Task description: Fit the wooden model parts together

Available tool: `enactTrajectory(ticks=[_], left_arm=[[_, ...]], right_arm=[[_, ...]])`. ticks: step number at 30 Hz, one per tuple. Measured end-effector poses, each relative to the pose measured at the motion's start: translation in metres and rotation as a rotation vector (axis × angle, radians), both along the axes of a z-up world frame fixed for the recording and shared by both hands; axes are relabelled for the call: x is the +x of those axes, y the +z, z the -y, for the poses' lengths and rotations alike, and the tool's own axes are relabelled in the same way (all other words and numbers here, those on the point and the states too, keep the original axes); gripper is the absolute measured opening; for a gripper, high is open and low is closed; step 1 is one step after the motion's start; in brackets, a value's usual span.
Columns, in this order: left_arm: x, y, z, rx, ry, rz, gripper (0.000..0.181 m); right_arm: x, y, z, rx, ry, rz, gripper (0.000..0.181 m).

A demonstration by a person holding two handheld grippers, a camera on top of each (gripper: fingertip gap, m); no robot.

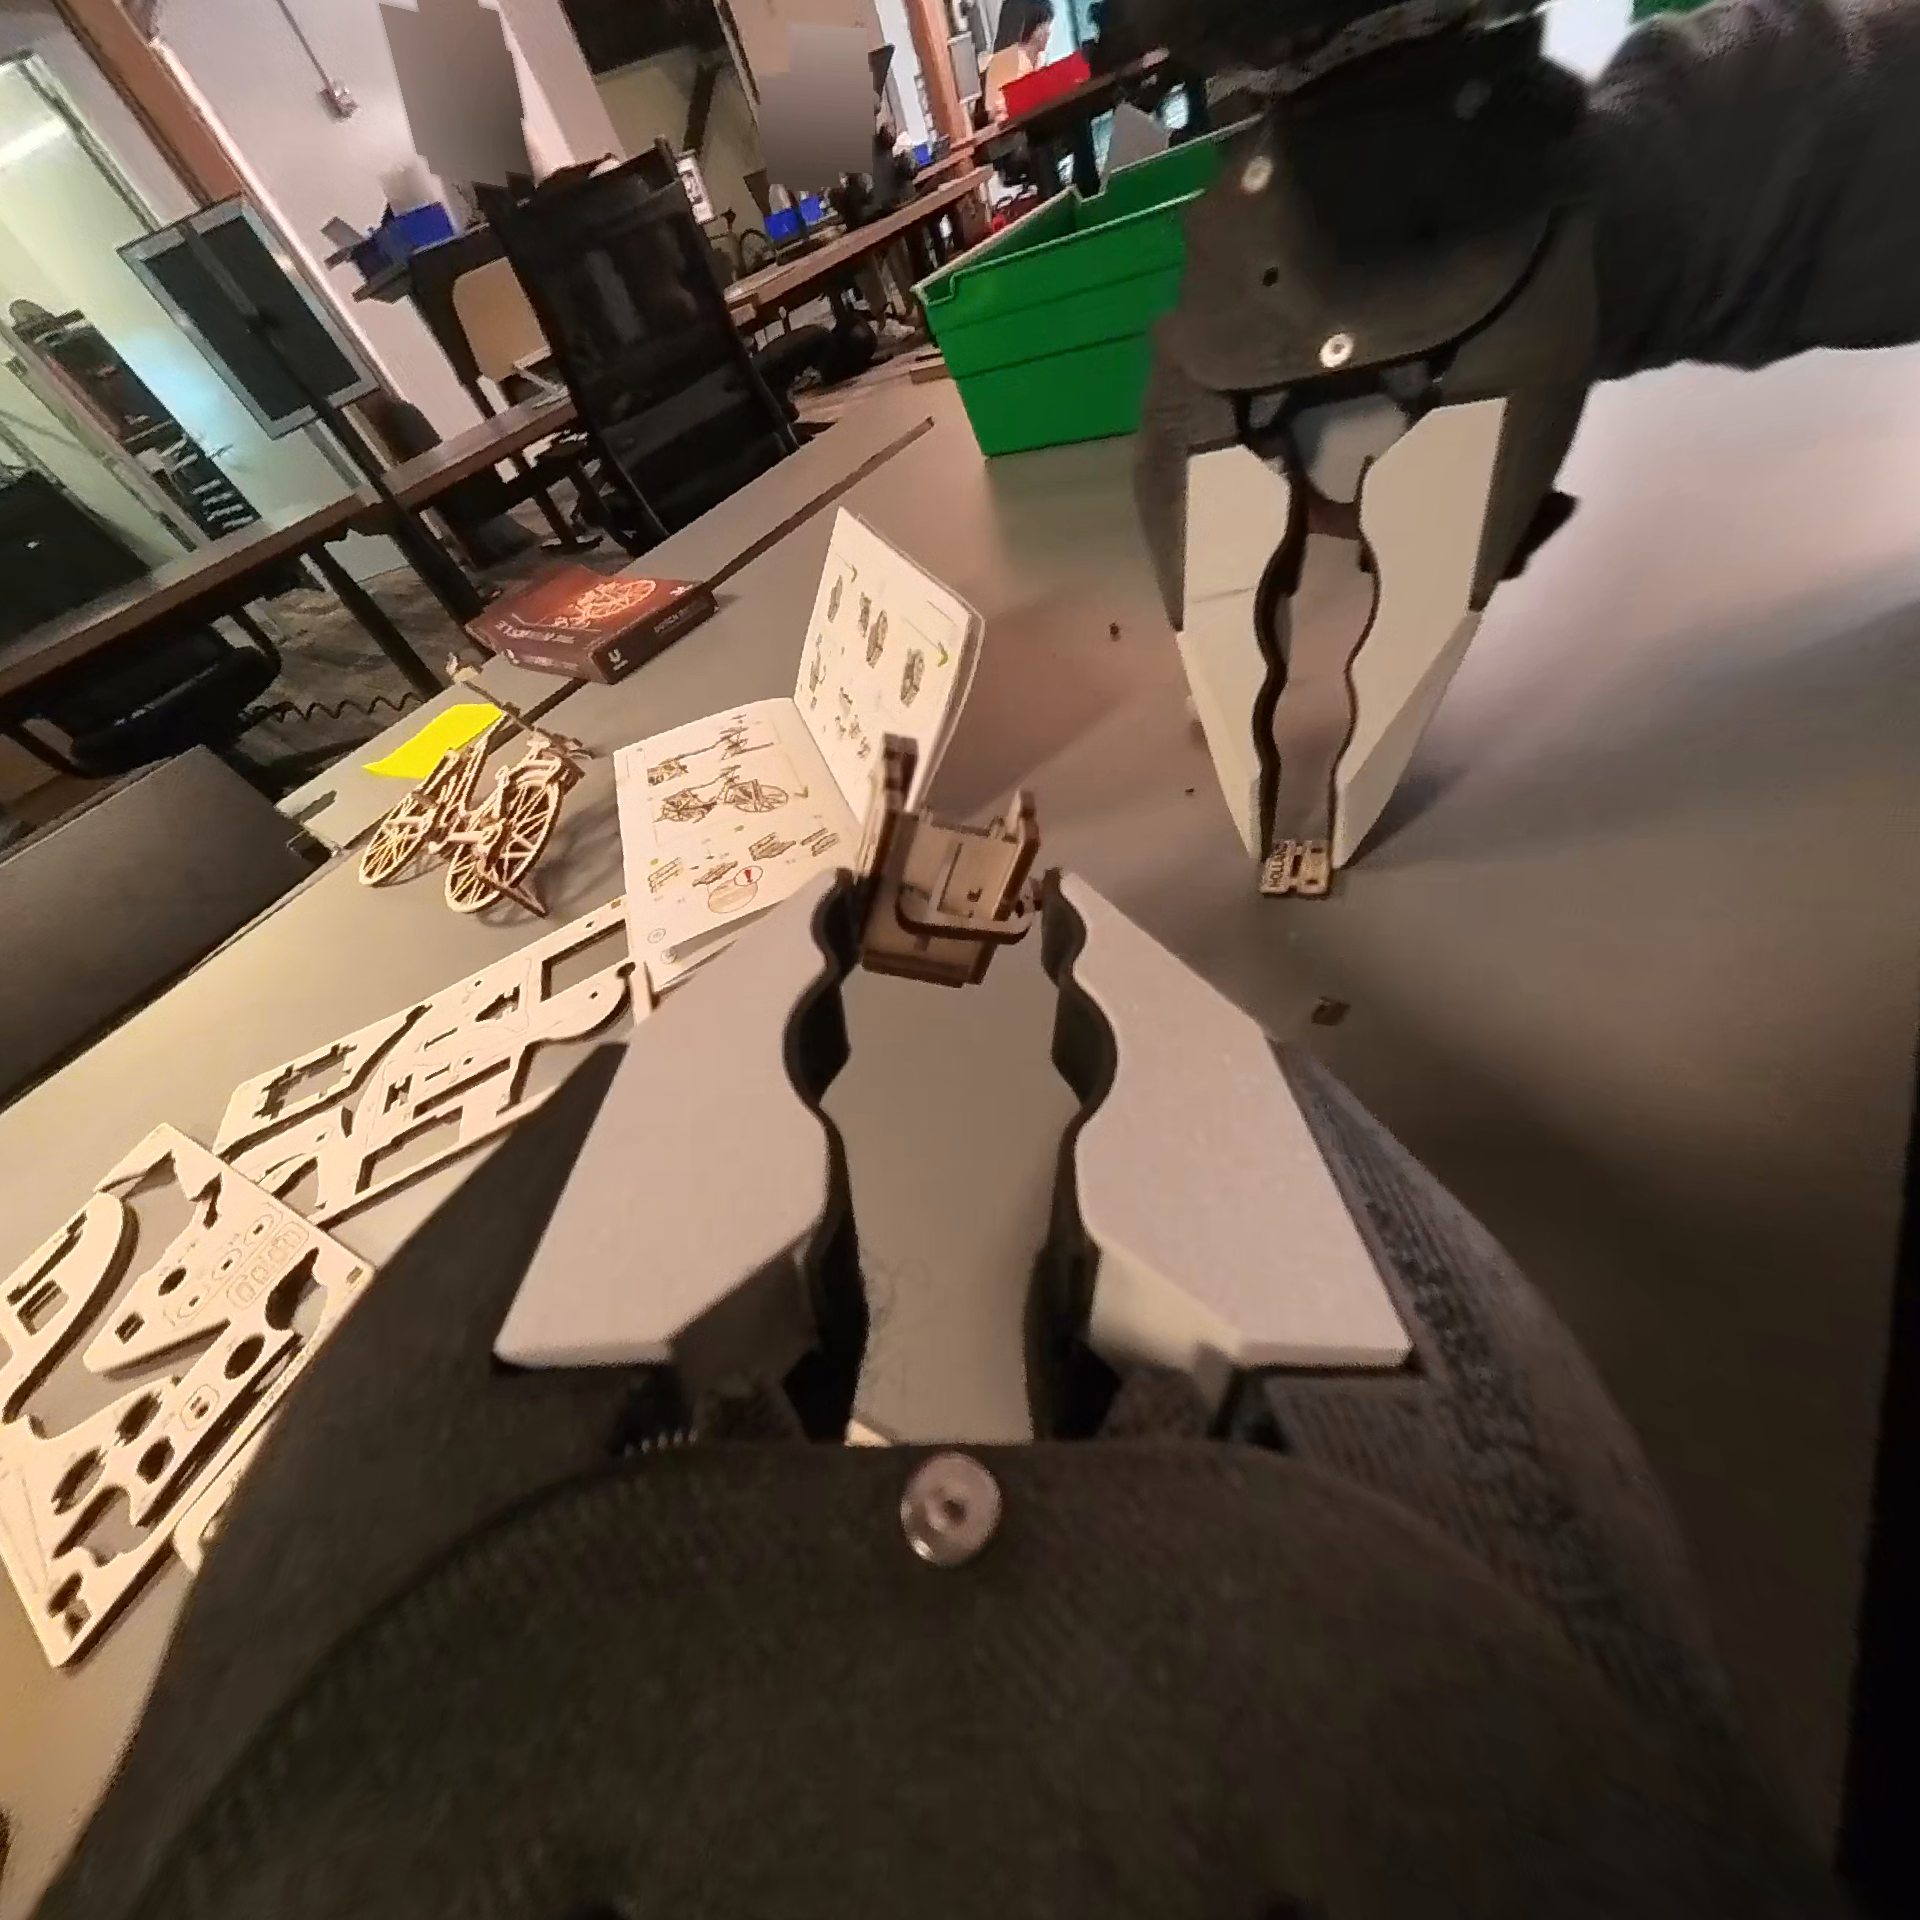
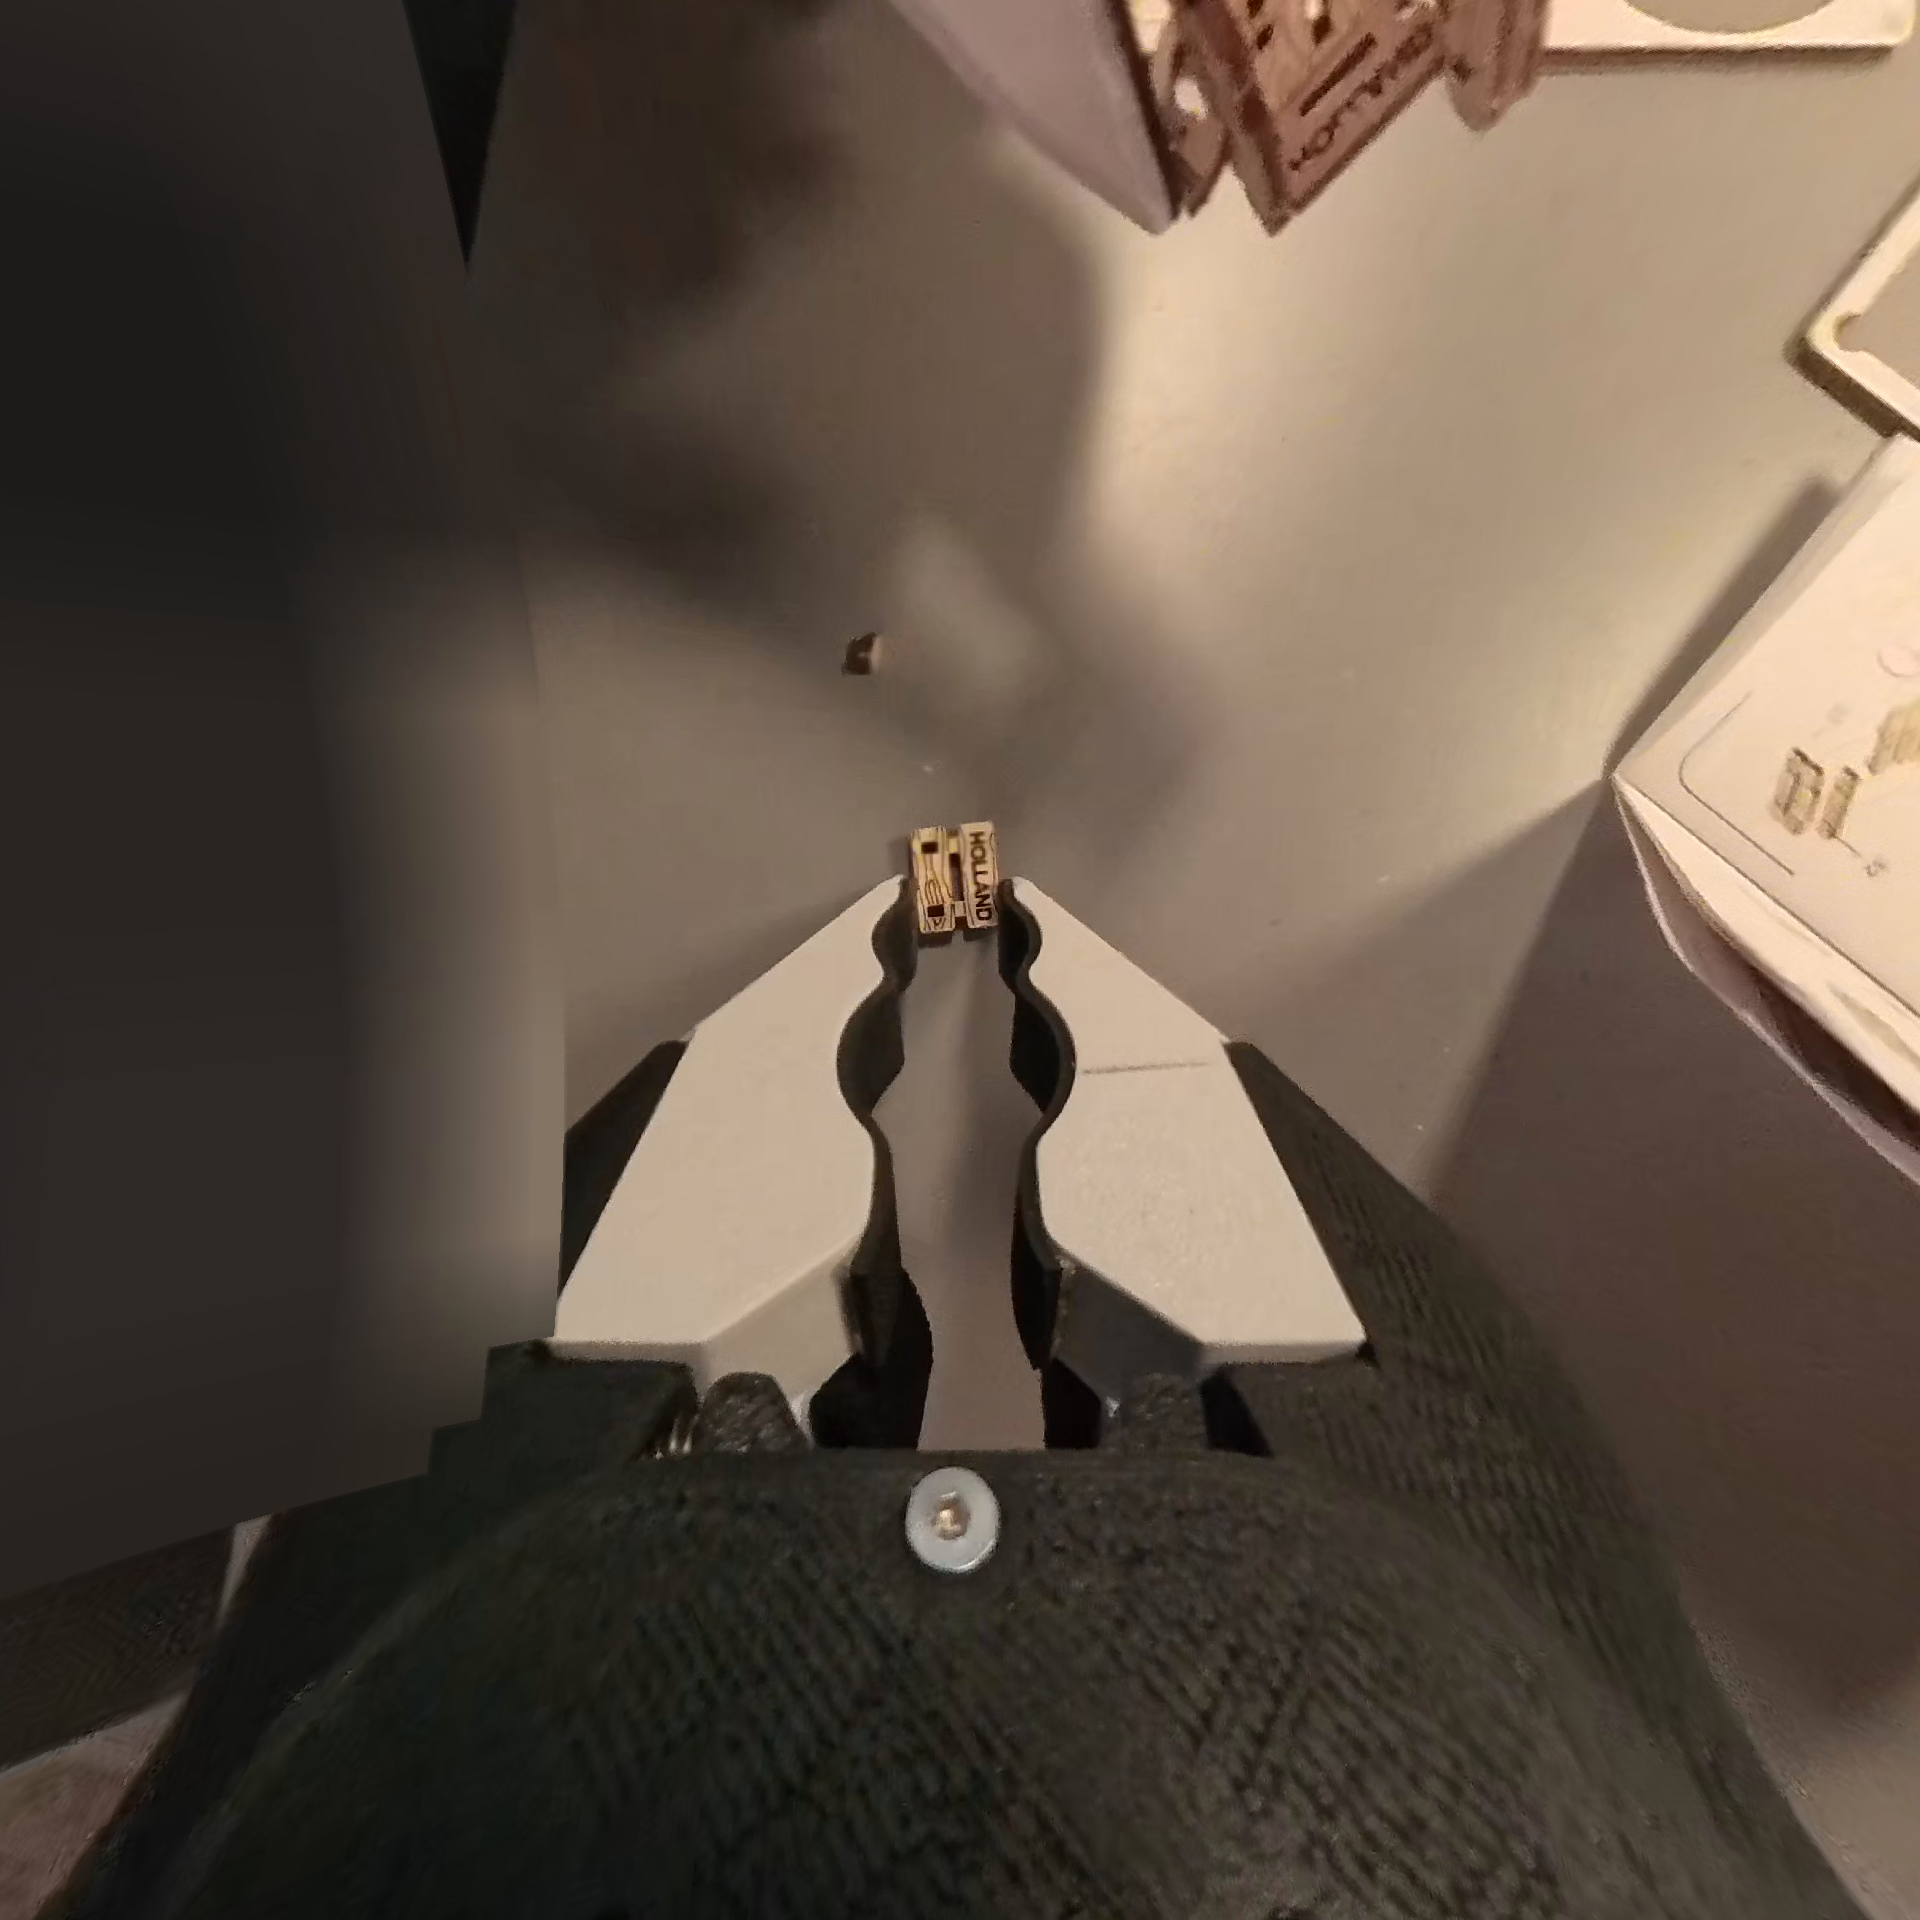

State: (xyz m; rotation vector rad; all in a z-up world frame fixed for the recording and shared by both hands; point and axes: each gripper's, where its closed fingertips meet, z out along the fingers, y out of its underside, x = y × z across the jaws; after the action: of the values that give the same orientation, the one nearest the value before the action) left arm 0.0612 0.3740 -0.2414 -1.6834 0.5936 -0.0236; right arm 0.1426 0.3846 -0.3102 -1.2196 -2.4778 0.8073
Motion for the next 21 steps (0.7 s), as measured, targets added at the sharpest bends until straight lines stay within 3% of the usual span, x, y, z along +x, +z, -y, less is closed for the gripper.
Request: enactTrajectory(ticks=[1, 4, 10, 16, 21], left_arm=[[-0.003, -0.001, -0.002, -0.010, 0.025, -0.002, 0.034], [-0.013, -0.010, -0.009, -0.078, 0.127, -0.016, 0.034], [-0.016, -0.027, -0.022, -0.263, 0.243, 0.128, 0.034], [-0.020, -0.038, -0.028, -0.353, 0.281, 0.191, 0.034], [-0.022, -0.039, -0.030, -0.333, 0.324, 0.115, 0.034]], right_arm=[[-0.003, 0.000, -0.002, 0.006, -0.039, -0.007, 0.013], [-0.015, 0.008, -0.010, 0.002, -0.178, -0.082, 0.013], [-0.060, 0.072, -0.008, -0.268, -0.493, -0.413, 0.013], [-0.076, 0.071, -0.021, -0.353, -0.616, -0.409, 0.014], [-0.090, 0.074, -0.017, -0.526, -0.656, -0.392, 0.014]])
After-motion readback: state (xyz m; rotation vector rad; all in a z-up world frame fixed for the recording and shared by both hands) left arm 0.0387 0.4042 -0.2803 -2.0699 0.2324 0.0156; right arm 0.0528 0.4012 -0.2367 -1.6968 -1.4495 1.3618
